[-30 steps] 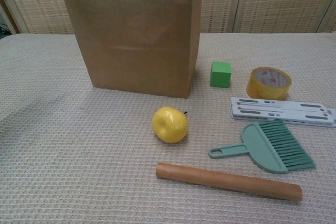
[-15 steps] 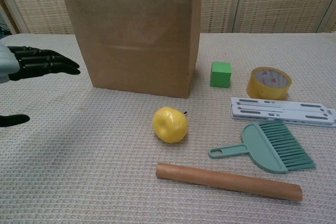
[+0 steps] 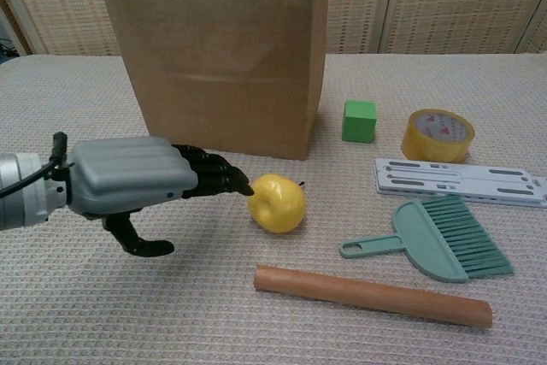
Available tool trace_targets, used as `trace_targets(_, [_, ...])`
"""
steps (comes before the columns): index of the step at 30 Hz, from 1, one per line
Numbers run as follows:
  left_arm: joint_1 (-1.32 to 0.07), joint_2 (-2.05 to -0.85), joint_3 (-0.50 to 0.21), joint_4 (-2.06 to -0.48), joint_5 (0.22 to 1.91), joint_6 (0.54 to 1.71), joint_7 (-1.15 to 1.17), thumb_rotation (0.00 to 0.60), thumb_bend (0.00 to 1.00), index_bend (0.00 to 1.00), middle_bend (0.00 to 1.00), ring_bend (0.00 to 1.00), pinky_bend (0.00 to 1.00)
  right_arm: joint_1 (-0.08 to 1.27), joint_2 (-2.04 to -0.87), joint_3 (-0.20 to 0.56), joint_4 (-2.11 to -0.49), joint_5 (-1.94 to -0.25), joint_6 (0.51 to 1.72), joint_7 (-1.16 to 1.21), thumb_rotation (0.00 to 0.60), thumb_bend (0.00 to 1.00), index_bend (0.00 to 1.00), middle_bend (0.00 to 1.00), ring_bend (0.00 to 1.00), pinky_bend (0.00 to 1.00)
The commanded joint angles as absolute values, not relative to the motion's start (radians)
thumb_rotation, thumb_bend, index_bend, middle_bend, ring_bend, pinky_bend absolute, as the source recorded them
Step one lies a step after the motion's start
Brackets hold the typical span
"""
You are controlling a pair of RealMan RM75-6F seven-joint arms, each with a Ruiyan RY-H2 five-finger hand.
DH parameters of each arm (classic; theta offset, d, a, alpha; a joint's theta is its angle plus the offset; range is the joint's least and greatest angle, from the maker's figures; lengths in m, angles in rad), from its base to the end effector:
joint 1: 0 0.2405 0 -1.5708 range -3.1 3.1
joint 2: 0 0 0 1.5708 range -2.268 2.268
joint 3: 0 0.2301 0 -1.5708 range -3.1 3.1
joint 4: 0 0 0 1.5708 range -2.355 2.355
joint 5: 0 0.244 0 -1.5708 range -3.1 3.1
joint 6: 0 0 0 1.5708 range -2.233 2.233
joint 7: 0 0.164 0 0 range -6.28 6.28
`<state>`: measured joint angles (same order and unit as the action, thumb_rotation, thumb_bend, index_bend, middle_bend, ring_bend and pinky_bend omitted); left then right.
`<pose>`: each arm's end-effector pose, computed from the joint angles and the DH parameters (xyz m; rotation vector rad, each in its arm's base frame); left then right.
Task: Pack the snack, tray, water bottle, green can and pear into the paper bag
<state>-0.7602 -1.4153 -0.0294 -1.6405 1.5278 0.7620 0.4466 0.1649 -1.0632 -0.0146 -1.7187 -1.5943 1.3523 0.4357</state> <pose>-0.1051 0.2707 -0.0813 -2.4473 -0.4575 -0.7687 -0.2674 -0.2027 0.0873 1.4219 -1.3731 1.2032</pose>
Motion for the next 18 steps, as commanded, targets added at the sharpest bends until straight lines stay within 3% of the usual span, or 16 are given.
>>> trace_targets(1, [-0.777, -1.438, -0.027, -1.618, 1.505, 0.739, 0.458, 0.6, 0.33, 0.0, 0.0, 0.0, 0.1, 0.151, -1.091, -0.006, -1.679, -1.625, 1.395, 0.47, 0.6, 0.08, 0.0, 0.0, 0.0, 0.0])
trace_targets(18, [-0.817, -1.522, -0.121, -1.651, 1.364, 0.794, 0.422, 0.6, 0.33, 0.0, 0.0, 0.0, 0.09, 0.161, -1.075, -0.022, -1.708, -1.595, 1.349, 0.423, 0.6, 0.08, 0.0, 0.0, 0.0, 0.0])
